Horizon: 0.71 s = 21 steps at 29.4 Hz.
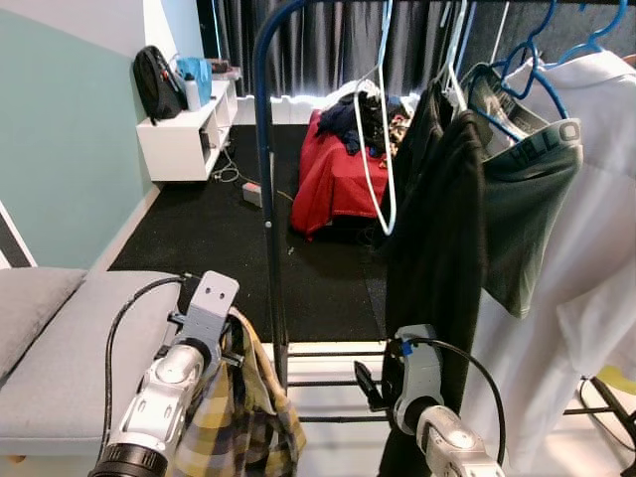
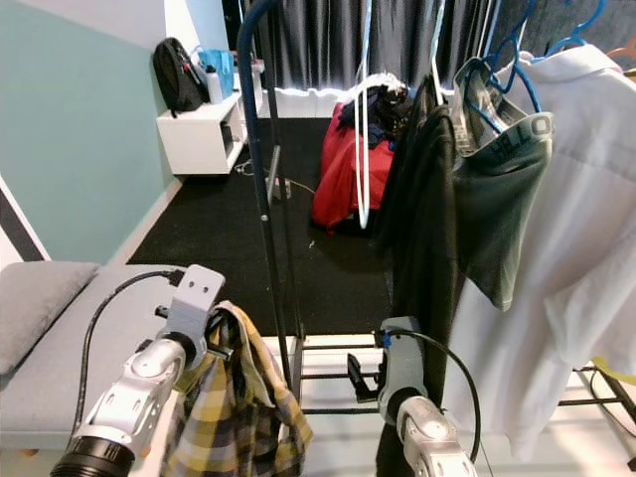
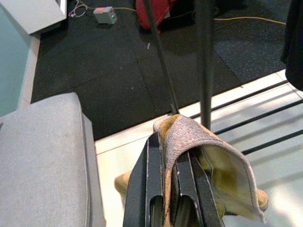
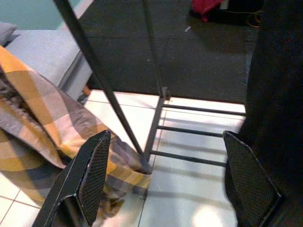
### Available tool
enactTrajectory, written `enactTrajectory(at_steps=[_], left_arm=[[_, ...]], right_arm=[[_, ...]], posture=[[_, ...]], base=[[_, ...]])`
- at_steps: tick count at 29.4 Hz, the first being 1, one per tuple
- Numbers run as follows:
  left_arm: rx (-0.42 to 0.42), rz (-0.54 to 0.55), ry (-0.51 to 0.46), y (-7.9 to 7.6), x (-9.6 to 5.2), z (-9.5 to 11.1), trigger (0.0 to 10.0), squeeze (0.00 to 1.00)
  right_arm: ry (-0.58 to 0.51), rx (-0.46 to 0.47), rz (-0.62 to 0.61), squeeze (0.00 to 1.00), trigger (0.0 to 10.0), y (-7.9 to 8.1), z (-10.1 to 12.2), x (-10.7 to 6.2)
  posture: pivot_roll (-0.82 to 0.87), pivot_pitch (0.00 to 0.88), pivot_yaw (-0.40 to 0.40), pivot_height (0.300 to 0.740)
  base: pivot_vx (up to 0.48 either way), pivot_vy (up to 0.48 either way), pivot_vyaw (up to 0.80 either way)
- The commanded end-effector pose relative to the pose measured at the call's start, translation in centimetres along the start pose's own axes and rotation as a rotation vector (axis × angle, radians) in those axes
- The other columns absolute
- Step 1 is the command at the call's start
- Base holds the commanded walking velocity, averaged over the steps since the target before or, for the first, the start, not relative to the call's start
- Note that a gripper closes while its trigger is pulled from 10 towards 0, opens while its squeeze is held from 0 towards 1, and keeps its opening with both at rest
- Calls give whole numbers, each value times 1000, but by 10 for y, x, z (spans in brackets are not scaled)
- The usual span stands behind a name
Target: Hang hanger
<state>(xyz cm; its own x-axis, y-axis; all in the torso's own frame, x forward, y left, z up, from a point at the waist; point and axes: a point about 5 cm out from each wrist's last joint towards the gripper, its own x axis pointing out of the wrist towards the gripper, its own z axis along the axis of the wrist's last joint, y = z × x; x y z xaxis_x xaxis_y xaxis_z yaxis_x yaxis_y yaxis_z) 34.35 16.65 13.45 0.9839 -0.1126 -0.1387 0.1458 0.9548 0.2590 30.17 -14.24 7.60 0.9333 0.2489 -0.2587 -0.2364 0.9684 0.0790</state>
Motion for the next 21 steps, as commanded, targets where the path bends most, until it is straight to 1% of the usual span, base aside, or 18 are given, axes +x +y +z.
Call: enactTrajectory(at_steps=[1, 9, 15, 17, 18, 21], left_arm=[[6, 4, -23, 1, 0, 5, 10000, 0], [15, -1, -21, -1, 0, 4, 10000, 0], [9, -1, -22, -1, 0, 4, 10000, 0], [4, -2, -25, -2, 1, 5, 10000, 0], [2, -4, -26, -2, 1, 5, 10000, 0], [21, -16, -23, -3, 1, 6, 10000, 0]], right_arm=[[-10, -22, 21, 0, 10000, 3, 1, 0], [-8, -41, 51, 0, 10000, 7, 1, 0], [-10, -43, 54, 0, 10000, 7, 0, 0], [-32, 7, 25, 0, 10000, 4, 2, 0], [-34, 18, 8, 0, 10000, 1, 2, 0], [-29, 11, -2, 0, 10000, -1, 2, 0]], posture=[[18, 82, 21, 740], [19, 90, 21, 740], [17, 94, 20, 740], [17, 95, 18, 740], [18, 96, 18, 740], [15, 96, 19, 740]], base=[[0, 0, 0], [0, 0, 800], [0, 0, 800], [0, 0, 0], [0, 0, 0], [0, 0, 0]])
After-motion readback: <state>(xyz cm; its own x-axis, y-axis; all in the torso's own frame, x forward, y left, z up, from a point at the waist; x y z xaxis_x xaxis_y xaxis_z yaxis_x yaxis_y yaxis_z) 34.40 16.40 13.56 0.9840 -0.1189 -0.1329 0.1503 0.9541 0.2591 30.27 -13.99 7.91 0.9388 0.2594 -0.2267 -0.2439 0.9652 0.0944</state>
